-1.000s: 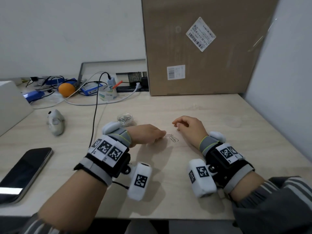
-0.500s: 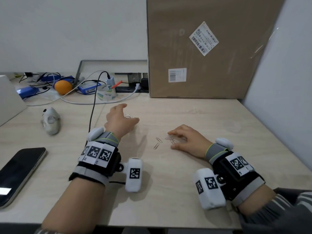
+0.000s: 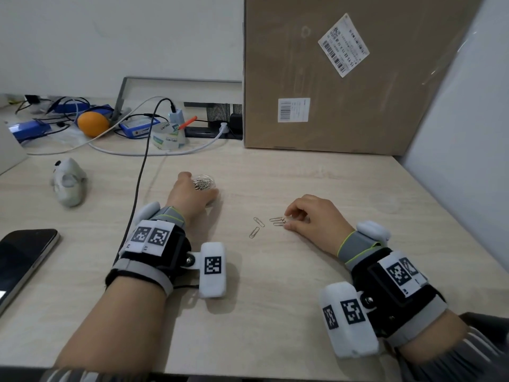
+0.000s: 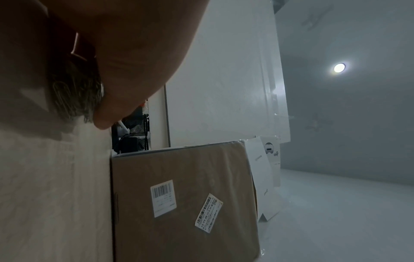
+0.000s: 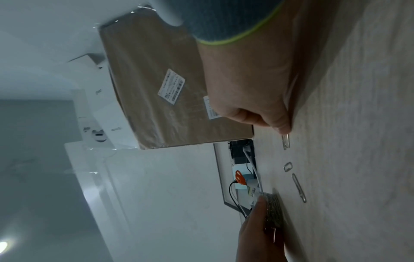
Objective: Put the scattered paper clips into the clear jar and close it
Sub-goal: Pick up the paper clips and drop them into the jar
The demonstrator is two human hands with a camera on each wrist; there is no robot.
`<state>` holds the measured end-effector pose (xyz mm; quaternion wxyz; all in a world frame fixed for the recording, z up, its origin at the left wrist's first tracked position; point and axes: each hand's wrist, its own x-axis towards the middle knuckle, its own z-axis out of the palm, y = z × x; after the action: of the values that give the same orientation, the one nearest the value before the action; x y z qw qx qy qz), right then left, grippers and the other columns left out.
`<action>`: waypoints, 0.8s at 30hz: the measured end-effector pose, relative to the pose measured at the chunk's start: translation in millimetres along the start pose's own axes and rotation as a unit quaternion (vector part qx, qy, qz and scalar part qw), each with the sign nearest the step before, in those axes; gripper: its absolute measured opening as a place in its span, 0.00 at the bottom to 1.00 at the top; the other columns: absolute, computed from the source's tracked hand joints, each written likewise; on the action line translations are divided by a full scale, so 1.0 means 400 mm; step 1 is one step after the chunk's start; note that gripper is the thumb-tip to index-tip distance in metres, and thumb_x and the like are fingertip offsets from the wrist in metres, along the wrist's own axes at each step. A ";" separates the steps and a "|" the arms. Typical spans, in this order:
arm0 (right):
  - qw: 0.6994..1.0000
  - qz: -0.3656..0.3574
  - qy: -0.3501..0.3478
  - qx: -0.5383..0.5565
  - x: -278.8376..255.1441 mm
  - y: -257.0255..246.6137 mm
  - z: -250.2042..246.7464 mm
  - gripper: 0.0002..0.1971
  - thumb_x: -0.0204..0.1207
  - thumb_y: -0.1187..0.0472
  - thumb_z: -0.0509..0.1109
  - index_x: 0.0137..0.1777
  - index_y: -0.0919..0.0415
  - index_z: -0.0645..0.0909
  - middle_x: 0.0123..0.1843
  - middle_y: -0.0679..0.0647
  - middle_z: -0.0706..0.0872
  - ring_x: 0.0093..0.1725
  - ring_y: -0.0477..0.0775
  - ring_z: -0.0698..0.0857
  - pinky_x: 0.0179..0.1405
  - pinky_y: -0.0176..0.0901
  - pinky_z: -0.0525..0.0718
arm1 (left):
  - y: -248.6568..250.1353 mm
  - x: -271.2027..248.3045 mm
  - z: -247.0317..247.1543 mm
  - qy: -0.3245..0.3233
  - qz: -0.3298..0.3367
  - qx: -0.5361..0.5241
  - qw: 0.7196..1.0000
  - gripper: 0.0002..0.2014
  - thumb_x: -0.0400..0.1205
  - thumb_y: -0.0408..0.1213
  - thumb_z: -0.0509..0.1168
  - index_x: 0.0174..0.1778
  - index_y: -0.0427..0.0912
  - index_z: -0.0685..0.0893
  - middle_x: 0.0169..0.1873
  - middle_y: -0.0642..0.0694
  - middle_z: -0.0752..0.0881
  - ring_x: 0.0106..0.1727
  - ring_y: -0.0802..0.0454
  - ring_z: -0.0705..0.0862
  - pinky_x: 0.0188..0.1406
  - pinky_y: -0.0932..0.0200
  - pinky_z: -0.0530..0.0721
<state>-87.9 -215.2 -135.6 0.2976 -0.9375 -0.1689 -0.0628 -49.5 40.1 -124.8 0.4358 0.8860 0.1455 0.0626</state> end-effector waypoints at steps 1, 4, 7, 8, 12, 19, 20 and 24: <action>1.000 0.002 -0.001 -0.010 0.000 -0.001 -0.002 0.08 0.69 0.60 0.76 0.47 0.60 0.85 0.43 0.50 0.80 0.42 0.48 0.80 0.40 0.24 0.71 | -0.001 0.002 0.001 0.007 0.008 0.001 1.000 0.38 0.76 0.42 0.72 0.77 0.34 0.63 0.72 0.34 0.74 0.70 0.39 0.75 0.64 0.53 0.73; 0.999 0.015 -0.005 -0.035 -0.002 -0.007 -0.011 0.07 0.69 0.58 0.76 0.44 0.59 0.85 0.41 0.49 0.80 0.42 0.47 0.78 0.43 0.34 0.72 | -0.004 0.003 0.004 0.019 0.023 -0.004 1.000 0.35 0.74 0.44 0.74 0.73 0.34 0.69 0.68 0.36 0.78 0.67 0.40 0.78 0.64 0.51 0.76; 0.998 0.031 -0.006 -0.045 -0.003 -0.010 -0.018 0.05 0.69 0.59 0.75 0.41 0.59 0.85 0.39 0.48 0.80 0.42 0.47 0.78 0.44 0.37 0.73 | -0.006 0.002 0.013 0.031 0.030 -0.026 0.999 0.33 0.73 0.45 0.75 0.70 0.34 0.72 0.65 0.37 0.81 0.64 0.41 0.79 0.62 0.51 0.77; 0.999 0.029 -0.008 -0.043 -0.004 -0.013 -0.019 0.04 0.69 0.60 0.75 0.41 0.59 0.86 0.39 0.48 0.81 0.42 0.48 0.79 0.43 0.37 0.74 | -0.005 0.001 0.015 0.035 0.032 -0.032 0.998 0.33 0.73 0.45 0.75 0.70 0.34 0.73 0.64 0.37 0.81 0.64 0.41 0.79 0.62 0.51 0.77; 0.999 0.014 -0.021 -0.029 -0.007 -0.022 -0.019 0.01 0.70 0.64 0.74 0.40 0.60 0.87 0.36 0.45 0.80 0.40 0.46 0.79 0.37 0.26 0.73 | -0.002 0.000 0.020 0.037 0.036 -0.042 0.998 0.33 0.73 0.46 0.75 0.70 0.34 0.73 0.65 0.38 0.81 0.64 0.41 0.79 0.63 0.51 0.77; 0.999 -0.014 -0.023 -0.018 -0.008 -0.038 -0.007 0.02 0.71 0.63 0.73 0.41 0.60 0.87 0.33 0.41 0.79 0.40 0.46 0.79 0.43 0.34 0.76 | -0.005 0.000 0.018 0.034 0.037 -0.037 0.998 0.33 0.73 0.47 0.75 0.70 0.34 0.73 0.64 0.38 0.81 0.64 0.41 0.80 0.63 0.50 0.78; 1.000 -0.016 -0.019 -0.016 -0.007 -0.040 -0.005 0.02 0.71 0.63 0.73 0.42 0.60 0.87 0.34 0.42 0.80 0.40 0.46 0.79 0.44 0.36 0.77 | -0.004 -0.001 0.018 0.034 0.037 -0.037 0.998 0.33 0.73 0.47 0.75 0.70 0.34 0.73 0.64 0.38 0.81 0.64 0.41 0.80 0.62 0.50 0.78; 1.000 -0.022 0.022 0.005 -0.004 -0.040 -0.001 0.04 0.73 0.60 0.71 0.44 0.60 0.85 0.41 0.47 0.83 0.41 0.49 0.81 0.47 0.40 0.76 | -0.002 -0.001 0.016 0.035 0.039 -0.034 0.998 0.34 0.73 0.47 0.75 0.71 0.34 0.73 0.65 0.38 0.81 0.64 0.41 0.79 0.62 0.50 0.78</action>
<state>-94.9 -203.6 -127.1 0.3045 -0.9304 -0.1835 -0.0889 -48.5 35.5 -129.4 0.4577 0.8729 0.1236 0.1151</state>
